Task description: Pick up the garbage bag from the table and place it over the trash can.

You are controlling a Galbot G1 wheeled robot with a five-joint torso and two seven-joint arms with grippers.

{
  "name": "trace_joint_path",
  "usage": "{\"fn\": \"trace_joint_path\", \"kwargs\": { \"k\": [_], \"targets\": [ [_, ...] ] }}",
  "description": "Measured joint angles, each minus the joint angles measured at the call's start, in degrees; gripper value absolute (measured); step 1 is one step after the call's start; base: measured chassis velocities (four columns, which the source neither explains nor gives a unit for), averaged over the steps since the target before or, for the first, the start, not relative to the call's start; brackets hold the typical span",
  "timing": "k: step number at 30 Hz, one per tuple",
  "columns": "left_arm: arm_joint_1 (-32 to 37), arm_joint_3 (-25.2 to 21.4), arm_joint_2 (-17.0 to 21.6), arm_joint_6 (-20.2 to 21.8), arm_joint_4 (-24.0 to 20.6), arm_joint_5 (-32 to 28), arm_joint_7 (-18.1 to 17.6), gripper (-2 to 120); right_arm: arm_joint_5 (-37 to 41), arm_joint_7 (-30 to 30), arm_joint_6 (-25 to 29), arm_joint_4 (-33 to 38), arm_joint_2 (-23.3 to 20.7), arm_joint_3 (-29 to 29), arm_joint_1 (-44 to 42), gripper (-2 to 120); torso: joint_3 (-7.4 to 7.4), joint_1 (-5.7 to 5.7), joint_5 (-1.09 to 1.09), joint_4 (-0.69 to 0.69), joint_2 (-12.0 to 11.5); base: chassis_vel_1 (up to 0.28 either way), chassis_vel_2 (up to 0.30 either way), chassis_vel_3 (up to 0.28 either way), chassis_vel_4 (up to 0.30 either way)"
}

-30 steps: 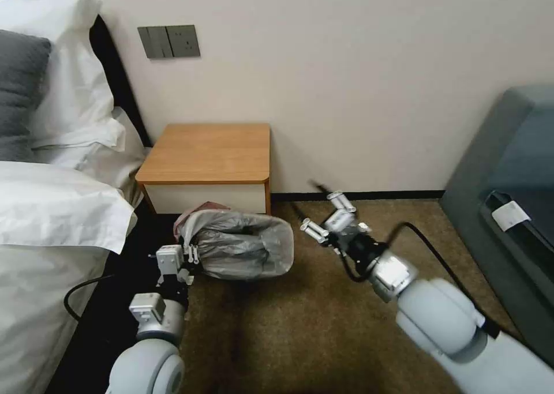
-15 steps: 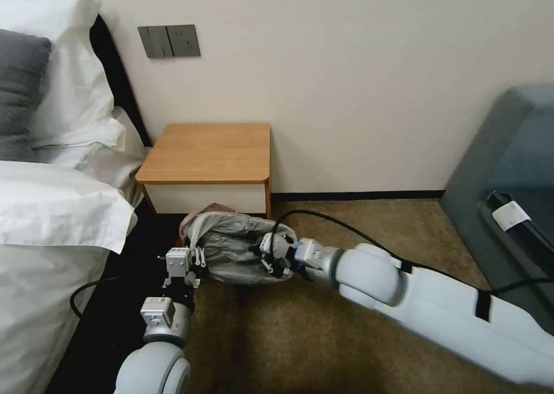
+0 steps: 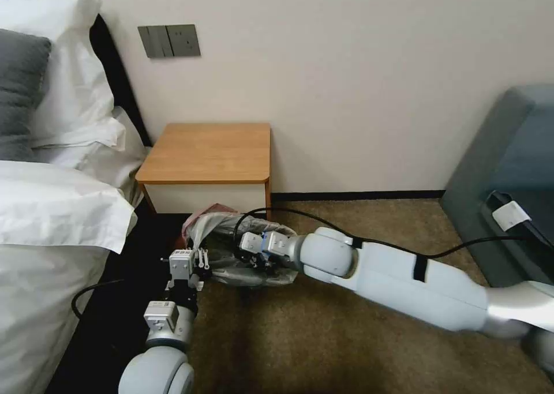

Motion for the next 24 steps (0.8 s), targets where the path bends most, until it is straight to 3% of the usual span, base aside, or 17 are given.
{"fn": "trace_joint_path", "kwargs": {
  "k": [14,19,24],
  "targets": [
    [3.59,3.91,-1.19,0.92,-5.39,3.71,0.00,10,-3.08,-0.46,1.65,-8.17,5.15,-2.05,0.36,0,0.00,0.00,0.01,0.00,0.00,0.000,0.000,0.000,0.000],
    [3.07,3.28,-1.49,0.96,-4.51,3.56,-0.12,10,-3.01,-0.19,1.69,-6.43,4.20,-1.41,-0.19,0,0.00,0.00,0.01,0.00,0.00,0.000,0.000,0.000,0.000],
    [0.49,1.19,-1.51,1.79,-1.31,0.98,-1.07,10,-1.77,0.85,1.65,1.68,-0.42,1.62,-2.42,0,0.00,0.00,0.01,0.01,0.00,0.000,0.000,0.000,0.000]
  ]
}}
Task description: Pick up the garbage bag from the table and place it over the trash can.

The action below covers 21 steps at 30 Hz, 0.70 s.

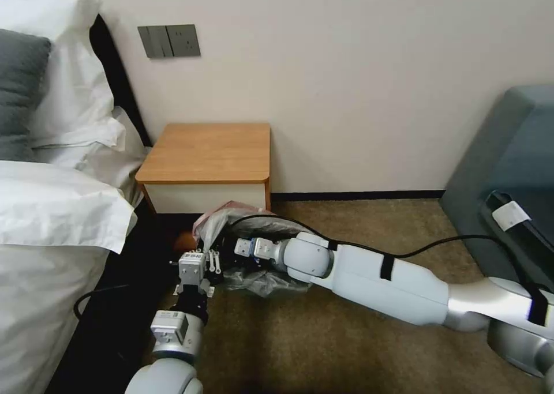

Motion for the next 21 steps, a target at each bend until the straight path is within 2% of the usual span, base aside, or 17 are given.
{"fn": "trace_joint_path", "kwargs": {
  "k": [3,4,7,8,11,13,15,17,18,19,20,21],
  "targets": [
    [-1.55,-0.67,0.11,0.81,2.15,-2.45,-0.76,10,-0.01,0.10,0.19,7.48,-4.82,5.57,-5.46,0,0.00,0.00,0.00,-0.01,0.00,0.000,0.000,0.000,0.000],
    [-1.55,-0.67,0.11,0.81,2.15,-2.45,-0.76,10,-0.01,0.10,0.19,7.48,-4.82,5.57,-5.46,0,0.00,0.00,0.00,-0.01,0.00,0.000,0.000,0.000,0.000],
    [-2.94,-0.80,0.30,1.90,3.89,-5.38,-1.86,10,-0.43,-0.12,0.89,14.57,-8.64,12.42,-12.08,0,0.00,0.00,0.00,-0.01,0.00,0.000,0.000,0.000,0.000],
    [-2.94,-0.80,0.30,1.90,3.89,-5.38,-1.86,10,-0.43,-0.12,0.89,14.57,-8.64,12.42,-12.08,0,0.00,0.00,0.00,-0.01,0.00,0.000,0.000,0.000,0.000],
    [-4.31,-0.86,0.52,4.90,4.48,-11.82,-4.32,10,-1.60,-0.68,3.19,20.37,-12.57,20.97,-18.83,0,0.00,0.00,0.00,-0.02,0.00,0.000,0.000,0.000,0.000],
    [-4.49,-0.87,0.56,5.50,4.47,-13.19,-4.77,10,-1.77,-0.67,3.75,21.20,-13.30,22.18,-19.76,0,0.00,0.00,0.00,-0.02,0.00,0.000,0.000,0.000,0.000],
    [-5.05,-0.87,0.72,7.37,4.82,-18.64,-6.35,10,-2.06,0.85,5.91,24.65,-15.91,26.49,-23.76,0,0.00,0.00,-0.01,-0.02,0.00,0.000,0.000,0.000,0.000],
    [-5.20,-0.86,0.76,7.91,5.00,-20.55,-6.81,10,-2.10,1.32,6.29,25.57,-16.38,27.81,-25.14,0,0.00,0.00,-0.01,0.00,0.00,0.000,0.000,0.000,0.000],
    [-5.29,-0.86,0.79,8.36,5.15,-22.06,-7.14,10,-2.19,1.68,6.62,26.29,-16.70,28.91,-26.44,3,0.00,0.00,-0.01,0.00,0.00,0.000,0.000,0.000,0.000],
    [-5.58,-0.77,0.85,9.67,5.62,-25.93,-7.92,10,-2.97,2.05,7.40,27.88,-16.89,31.90,-30.24,10,0.00,0.00,0.00,0.00,0.00,0.000,0.000,0.000,0.000],
    [-5.67,-0.70,0.91,10.47,6.10,-28.24,-8.21,10,-4.04,2.22,8.24,28.83,-16.53,34.79,-33.66,14,0.00,0.00,0.00,-0.01,0.00,0.000,0.000,0.000,0.000],
    [-5.67,-0.70,0.91,10.47,6.10,-28.24,-8.21,10,-4.04,2.22,8.24,28.83,-16.53,34.79,-33.66,14,0.00,0.00,0.00,-0.01,0.00,0.000,0.000,0.000,0.000]
  ]
}}
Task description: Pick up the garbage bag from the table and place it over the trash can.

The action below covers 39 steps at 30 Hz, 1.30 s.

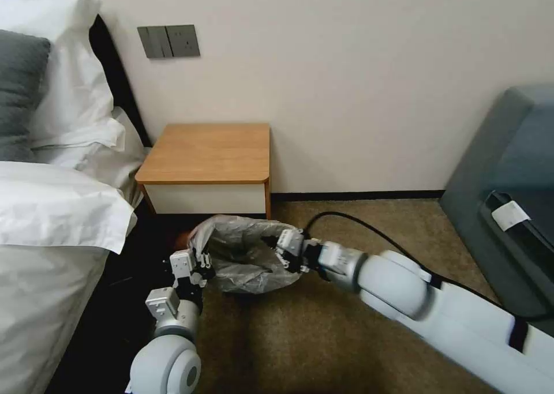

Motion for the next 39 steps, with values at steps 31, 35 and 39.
{"fn": "trace_joint_path", "kwargs": {
  "k": [31,35,39],
  "targets": [
    [-1.39,0.83,0.69,6.02,7.10,-6.12,1.60,15,-14.84,5.86,21.92,-7.98,32.89,31.36,-35.91,100,0.00,0.00,-0.01,0.01,0.00,0.000,0.000,0.000,0.000],
    [-0.86,0.84,0.64,6.14,7.08,-5.27,1.71,28,-14.89,5.78,21.92,-8.14,32.71,31.04,-35.50,100,0.00,0.00,-0.01,0.01,0.00,0.000,0.000,0.000,0.000],
    [-0.45,0.74,0.64,6.20,6.84,-5.01,1.70,45,-14.86,5.74,21.92,-8.18,32.91,30.45,-35.29,100,0.00,0.00,-0.01,0.00,0.00,0.000,0.000,0.000,0.000]
  ]
}}
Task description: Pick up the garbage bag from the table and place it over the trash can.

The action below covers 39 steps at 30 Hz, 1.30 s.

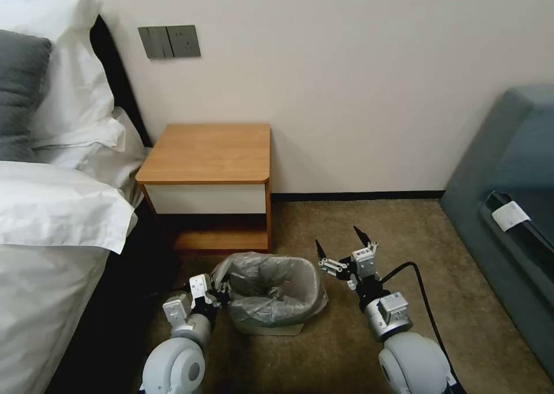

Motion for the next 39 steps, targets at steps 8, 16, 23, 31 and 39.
{"fn": "trace_joint_path", "kwargs": {
  "k": [8,16,23,31,39],
  "targets": [
    [0.76,-0.03,-0.17,-0.11,-1.45,1.19,0.00,69,-0.01,0.00,0.21,-0.16,0.46,-0.58,0.12,100,0.00,0.00,0.00,0.00,0.00,0.000,0.000,0.000,0.000],
    [2.70,-0.86,0.05,-0.96,-5.67,2.73,0.41,97,-0.15,-0.01,0.18,-0.25,0.50,-1.04,0.64,100,0.00,0.00,0.00,0.00,0.00,0.000,0.000,0.000,0.000],
    [3.70,-1.26,0.55,-2.82,-7.78,7.05,0.58,100,-0.69,-0.05,0.34,-0.24,0.74,-1.20,0.68,100,0.00,0.00,0.01,0.00,0.00,0.000,0.000,0.000,0.000],
    [3.32,-0.61,0.27,-7.81,-6.47,7.21,0.94,99,-0.95,-0.10,0.56,0.86,0.93,-1.44,0.32,100,0.01,0.00,0.00,0.00,0.00,0.000,0.000,0.000,0.000],
    [0.64,-1.94,1.86,-20.59,-1.18,22.24,6.91,97,-1.90,3.92,5.72,0.83,3.91,0.09,-2.18,100,0.00,0.00,-0.01,0.01,0.00,0.000,0.000,0.000,0.000]
  ]
}}
